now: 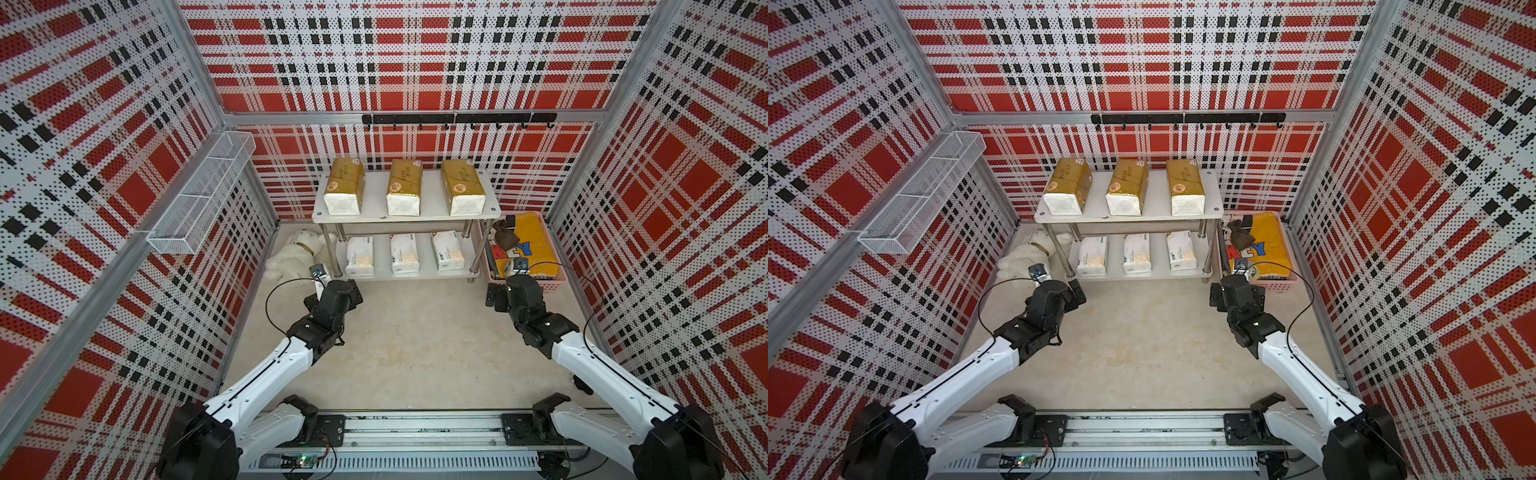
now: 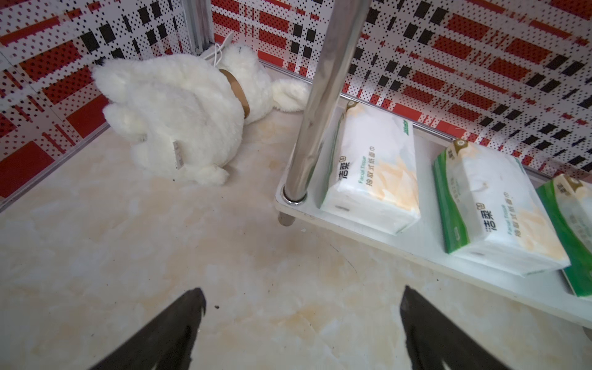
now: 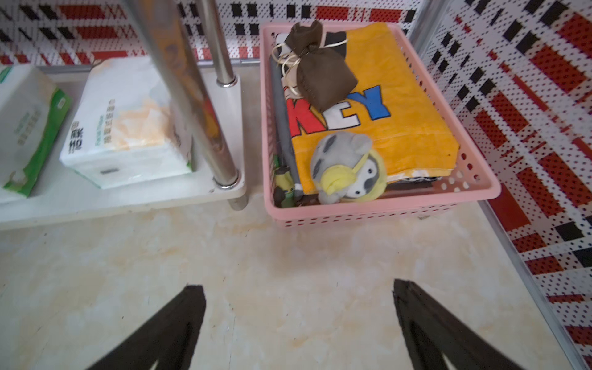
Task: Place the tissue boxes on the shelf by color
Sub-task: Reset both arms
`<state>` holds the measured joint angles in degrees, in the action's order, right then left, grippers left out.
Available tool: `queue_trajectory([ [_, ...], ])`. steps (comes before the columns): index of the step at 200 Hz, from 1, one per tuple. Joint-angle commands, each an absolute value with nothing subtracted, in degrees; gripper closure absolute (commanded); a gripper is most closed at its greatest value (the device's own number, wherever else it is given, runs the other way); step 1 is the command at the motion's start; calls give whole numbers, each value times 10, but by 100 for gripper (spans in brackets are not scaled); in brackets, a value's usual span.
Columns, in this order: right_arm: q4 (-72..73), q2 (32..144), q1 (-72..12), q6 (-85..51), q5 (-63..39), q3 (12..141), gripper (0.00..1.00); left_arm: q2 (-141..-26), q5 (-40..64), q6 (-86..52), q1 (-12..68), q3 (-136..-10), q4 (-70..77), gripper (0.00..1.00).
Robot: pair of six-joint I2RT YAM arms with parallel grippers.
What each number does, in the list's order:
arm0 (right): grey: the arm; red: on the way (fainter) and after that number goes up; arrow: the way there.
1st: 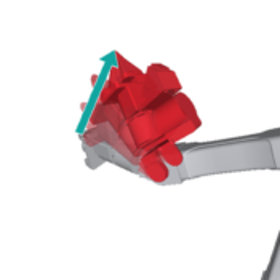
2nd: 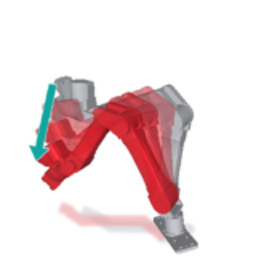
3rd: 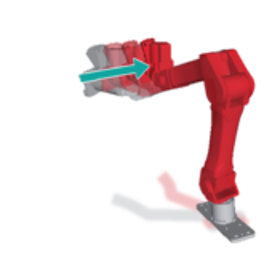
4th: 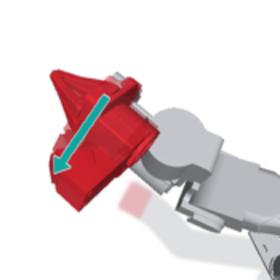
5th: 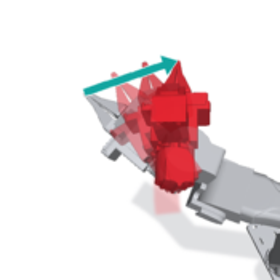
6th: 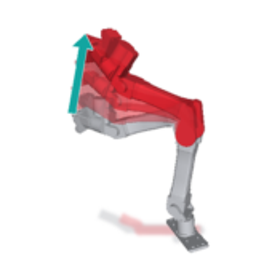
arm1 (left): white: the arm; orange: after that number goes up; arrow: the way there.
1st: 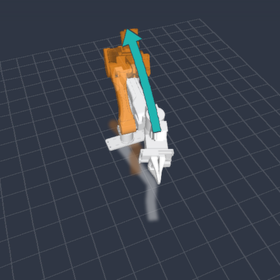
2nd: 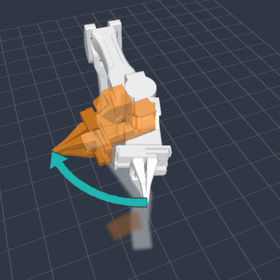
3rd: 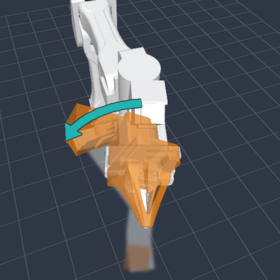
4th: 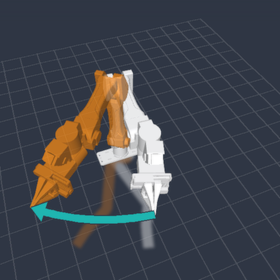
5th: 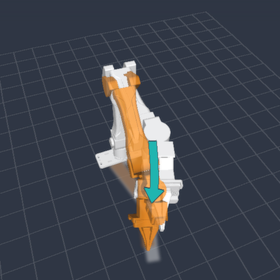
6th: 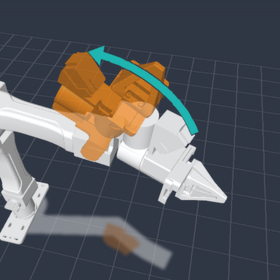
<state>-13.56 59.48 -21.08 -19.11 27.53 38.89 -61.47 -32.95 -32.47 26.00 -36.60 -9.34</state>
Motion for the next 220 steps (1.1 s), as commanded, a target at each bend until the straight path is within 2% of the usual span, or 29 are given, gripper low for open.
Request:
queue_trajectory([
  [1,-98,588,-183,-195,288,393,0,-641,-350,-303,250,-382,-43,1],
  [31,-81,603,-162,-196,290,396,0,-639,-377,-276,243,-364,4,1],
  [89,-49,616,-134,-206,267,381,0,-579,-384,-133,179,-222,242,1],
  [104,-40,621,-134,-212,261,375,0,-599,-363,-109,148,-206,296,1],
  [126,-28,633,-134,-213,259,369,0,-650,-324,-105,88,-161,454,1],
  [160,-17,648,-133,-210,256,362,0,-756,-308,-8,96,-152,592,1],
  [220,-2,648,-133,-199,269,351,0,-857,-203,2,49,-109,767,4],
])
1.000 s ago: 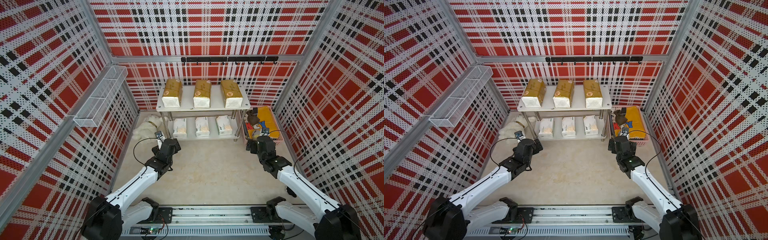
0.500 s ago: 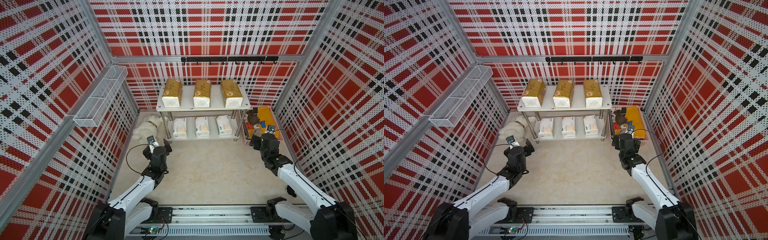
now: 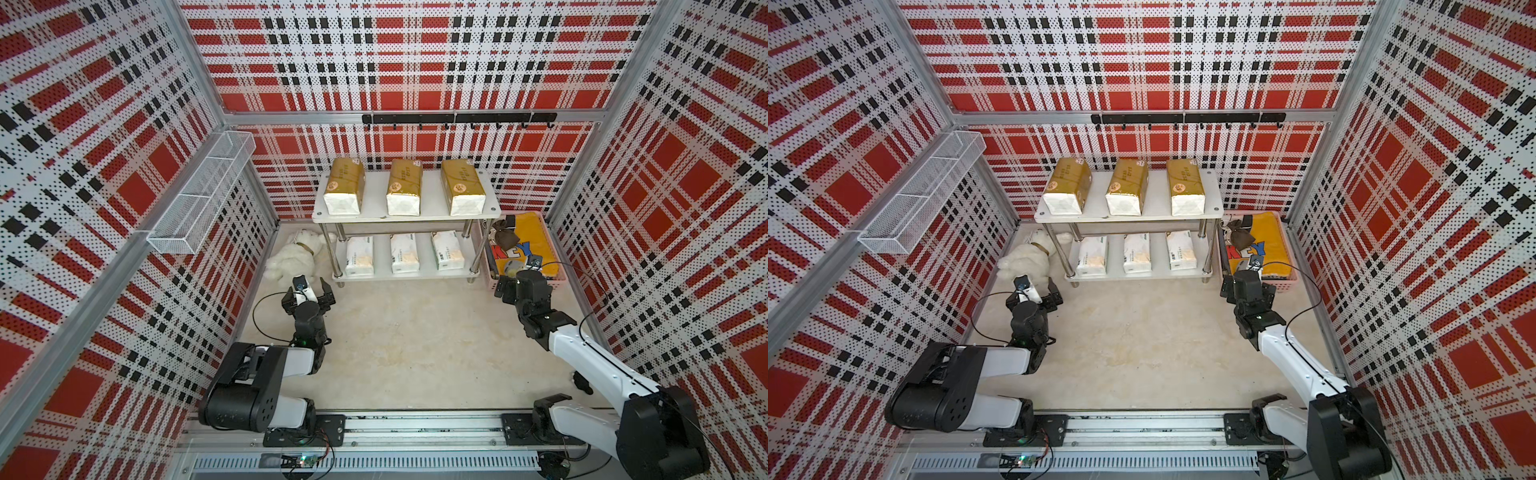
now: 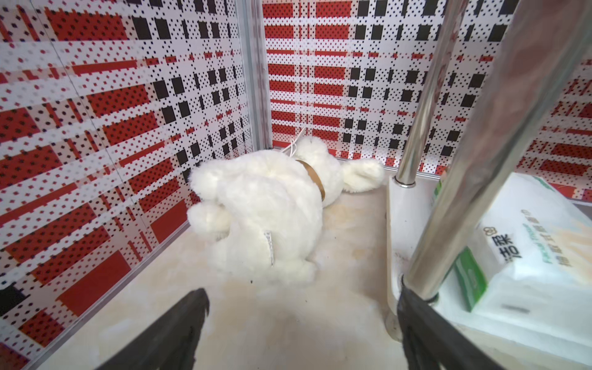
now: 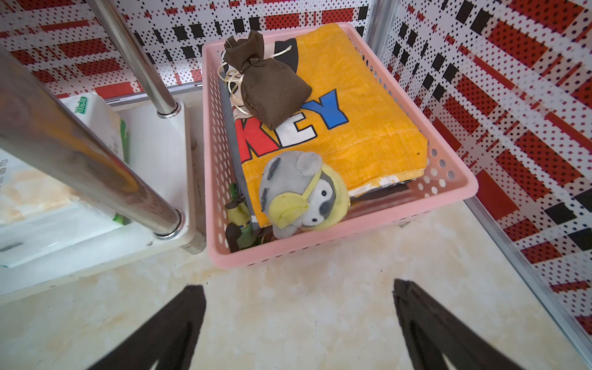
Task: Place the tissue boxes on the shelf by color
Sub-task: Reset both arms
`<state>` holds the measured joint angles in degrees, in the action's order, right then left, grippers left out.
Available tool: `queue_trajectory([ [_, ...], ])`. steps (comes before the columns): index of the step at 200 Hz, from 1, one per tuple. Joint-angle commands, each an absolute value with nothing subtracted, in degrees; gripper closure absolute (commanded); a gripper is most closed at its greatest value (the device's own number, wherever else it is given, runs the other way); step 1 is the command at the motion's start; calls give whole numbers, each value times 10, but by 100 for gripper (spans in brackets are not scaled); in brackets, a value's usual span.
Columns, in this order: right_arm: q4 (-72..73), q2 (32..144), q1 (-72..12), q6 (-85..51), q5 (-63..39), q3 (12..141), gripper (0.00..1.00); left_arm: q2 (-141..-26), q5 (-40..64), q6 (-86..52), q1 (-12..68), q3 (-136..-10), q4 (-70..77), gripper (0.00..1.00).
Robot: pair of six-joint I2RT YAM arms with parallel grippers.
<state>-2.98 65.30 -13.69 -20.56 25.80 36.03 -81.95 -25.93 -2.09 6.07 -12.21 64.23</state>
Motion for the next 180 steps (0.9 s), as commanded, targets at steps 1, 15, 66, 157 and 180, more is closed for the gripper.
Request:
queue_trajectory([
  [1,-1,648,-133,-198,269,351,0,-860,-203,3,49,-109,772,4],
  [15,22,655,-133,-184,280,338,0,-897,-197,0,44,-110,808,4],
  [66,300,732,-73,-96,244,232,0,-898,-185,-2,38,-114,801,1],
  [157,612,885,-18,-22,36,178,0,-899,-186,-2,38,-113,803,1],
  [180,594,881,-18,-25,39,182,0,-900,-182,-3,36,-114,803,1],
])
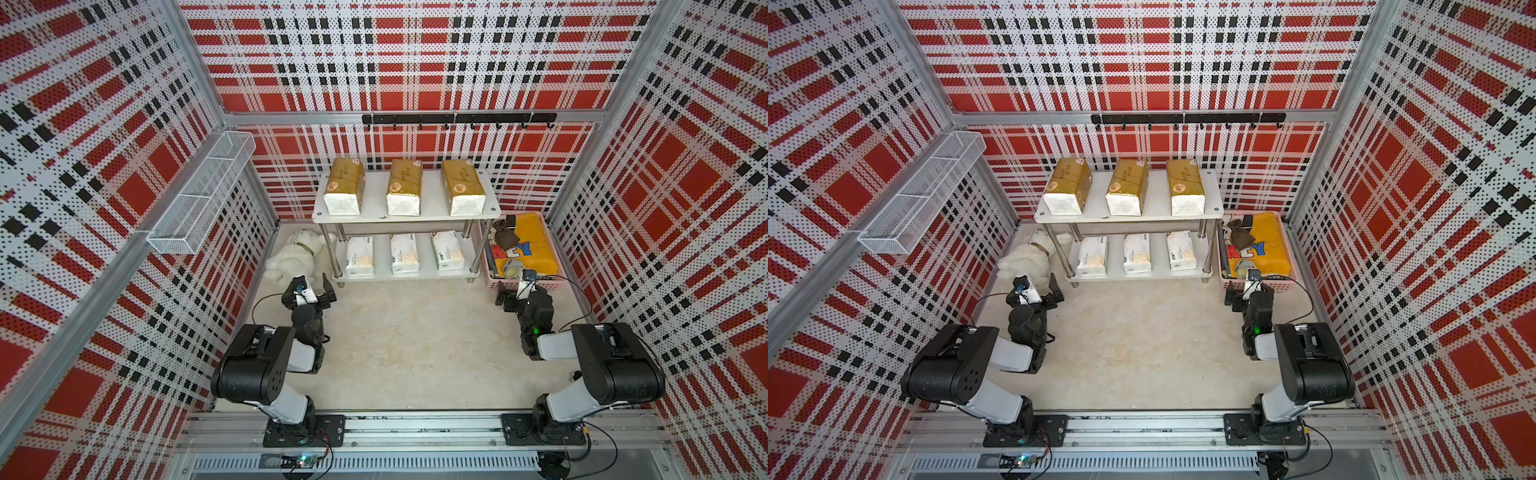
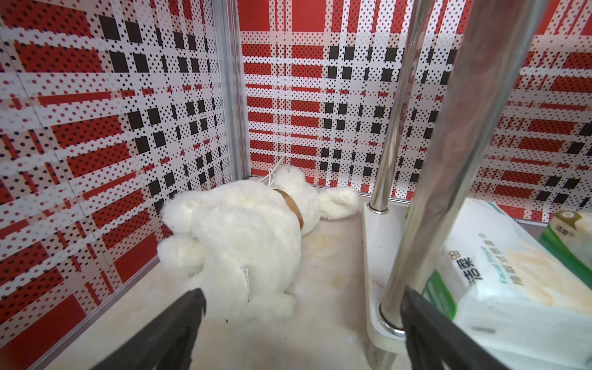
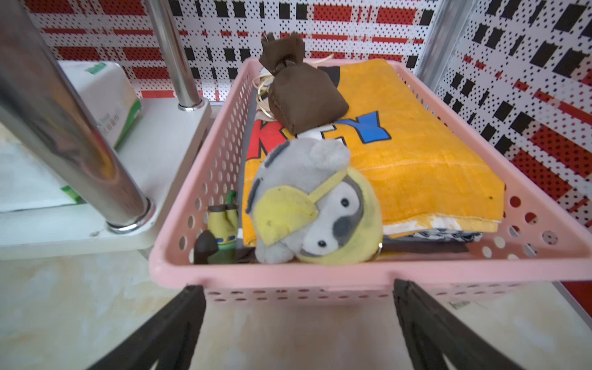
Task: Place the tissue boxes on the shelf by color
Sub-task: Reset both arms
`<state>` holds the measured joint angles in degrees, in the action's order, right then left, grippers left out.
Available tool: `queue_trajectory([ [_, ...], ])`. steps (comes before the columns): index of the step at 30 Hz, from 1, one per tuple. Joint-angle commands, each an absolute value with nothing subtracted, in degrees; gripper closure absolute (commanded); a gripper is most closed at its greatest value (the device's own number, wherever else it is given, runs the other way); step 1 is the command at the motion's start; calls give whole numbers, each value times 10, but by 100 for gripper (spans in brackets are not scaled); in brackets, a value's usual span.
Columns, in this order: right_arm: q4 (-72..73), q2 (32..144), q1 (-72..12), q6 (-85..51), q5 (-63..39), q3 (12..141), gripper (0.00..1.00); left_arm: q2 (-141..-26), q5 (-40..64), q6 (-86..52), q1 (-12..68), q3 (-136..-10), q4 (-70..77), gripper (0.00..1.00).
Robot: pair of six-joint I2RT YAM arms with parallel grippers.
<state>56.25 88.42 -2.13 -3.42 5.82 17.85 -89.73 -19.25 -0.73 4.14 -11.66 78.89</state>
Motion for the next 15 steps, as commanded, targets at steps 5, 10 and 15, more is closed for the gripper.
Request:
queue_trajectory([
  [5,597,883,-18,-25,40,182,0,-900,-177,-7,33,-117,801,1],
  [10,597,883,-17,-25,40,182,0,-901,-177,-7,32,-117,801,1],
  [15,599,884,-18,-25,40,182,0,-900,-177,-7,33,-116,800,1],
])
